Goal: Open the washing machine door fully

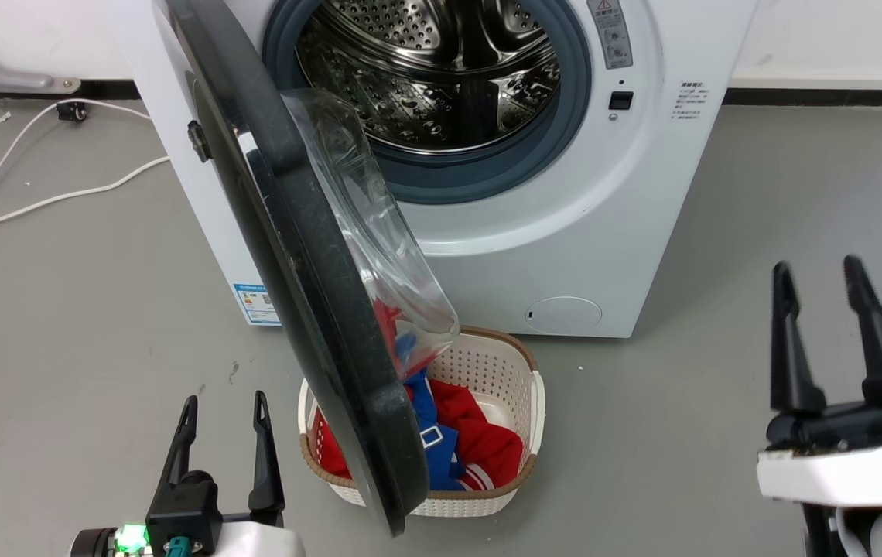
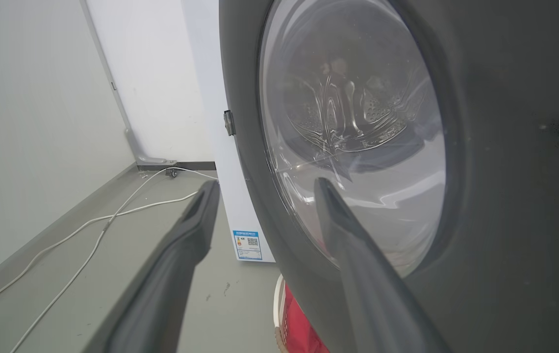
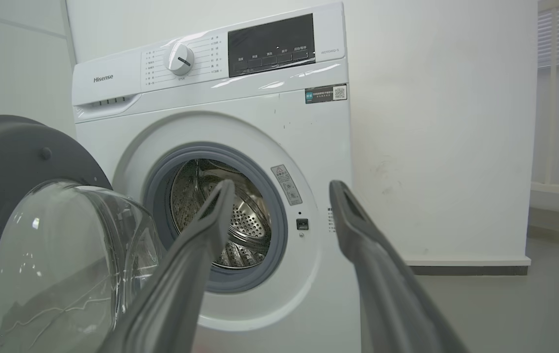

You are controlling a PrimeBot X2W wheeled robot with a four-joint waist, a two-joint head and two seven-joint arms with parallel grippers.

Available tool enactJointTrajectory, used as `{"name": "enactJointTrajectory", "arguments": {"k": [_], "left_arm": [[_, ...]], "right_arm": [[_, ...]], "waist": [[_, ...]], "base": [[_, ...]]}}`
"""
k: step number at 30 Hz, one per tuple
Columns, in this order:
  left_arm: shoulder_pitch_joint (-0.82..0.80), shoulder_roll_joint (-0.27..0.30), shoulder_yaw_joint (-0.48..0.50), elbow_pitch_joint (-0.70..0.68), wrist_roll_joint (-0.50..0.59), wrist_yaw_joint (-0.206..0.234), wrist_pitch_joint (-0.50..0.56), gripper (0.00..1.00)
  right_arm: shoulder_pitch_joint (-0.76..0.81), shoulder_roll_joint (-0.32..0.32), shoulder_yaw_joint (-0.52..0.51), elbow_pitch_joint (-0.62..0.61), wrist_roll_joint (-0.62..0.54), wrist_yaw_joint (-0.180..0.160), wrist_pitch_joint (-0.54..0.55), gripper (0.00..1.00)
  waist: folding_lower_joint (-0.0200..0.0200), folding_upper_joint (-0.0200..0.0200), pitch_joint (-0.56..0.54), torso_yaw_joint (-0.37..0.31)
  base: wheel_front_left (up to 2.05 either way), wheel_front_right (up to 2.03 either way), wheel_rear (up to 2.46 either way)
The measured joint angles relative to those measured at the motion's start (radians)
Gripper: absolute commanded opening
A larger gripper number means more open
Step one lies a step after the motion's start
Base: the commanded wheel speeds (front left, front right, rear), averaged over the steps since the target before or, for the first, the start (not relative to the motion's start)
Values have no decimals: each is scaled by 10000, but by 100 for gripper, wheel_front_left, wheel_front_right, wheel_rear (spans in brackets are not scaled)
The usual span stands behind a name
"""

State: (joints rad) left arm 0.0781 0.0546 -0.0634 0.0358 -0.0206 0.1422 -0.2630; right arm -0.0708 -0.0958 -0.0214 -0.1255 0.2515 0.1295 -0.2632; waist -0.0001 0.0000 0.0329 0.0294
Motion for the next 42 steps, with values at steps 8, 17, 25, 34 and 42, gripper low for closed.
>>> {"name": "enactJointTrajectory", "arguments": {"k": [8, 17, 25, 34, 42], "left_arm": [[59, -4, 12, 0, 0, 0, 0, 100], [151, -12, -21, 2, -2, -2, 0, 100], [217, -15, -12, 2, -2, -4, 0, 100], [257, -19, 8, -17, -19, -6, 0, 100], [254, -31, 226, -351, 2, 272, 0, 0]], "right_arm": [[1164, 309, -263, 61, -1411, 13, 0, 100], [2014, 428, -520, 433, -1279, 13, 0, 100], [2484, 435, -372, 439, -1091, 13, 0, 100], [2555, 437, -238, 487, -1103, 13, 0, 100], [2553, 439, -188, 527, -1007, 13, 0, 100]], "waist": [[0, 0, -125, -135], [0, 0, -248, -127], [0, 0, -313, -38], [0, 0, -311, -32], [0, 0, -322, -34]], "base": [[0, 0, 0], [0, 0, 0], [0, 0, 0], [0, 0, 0], [0, 0, 0]]}}
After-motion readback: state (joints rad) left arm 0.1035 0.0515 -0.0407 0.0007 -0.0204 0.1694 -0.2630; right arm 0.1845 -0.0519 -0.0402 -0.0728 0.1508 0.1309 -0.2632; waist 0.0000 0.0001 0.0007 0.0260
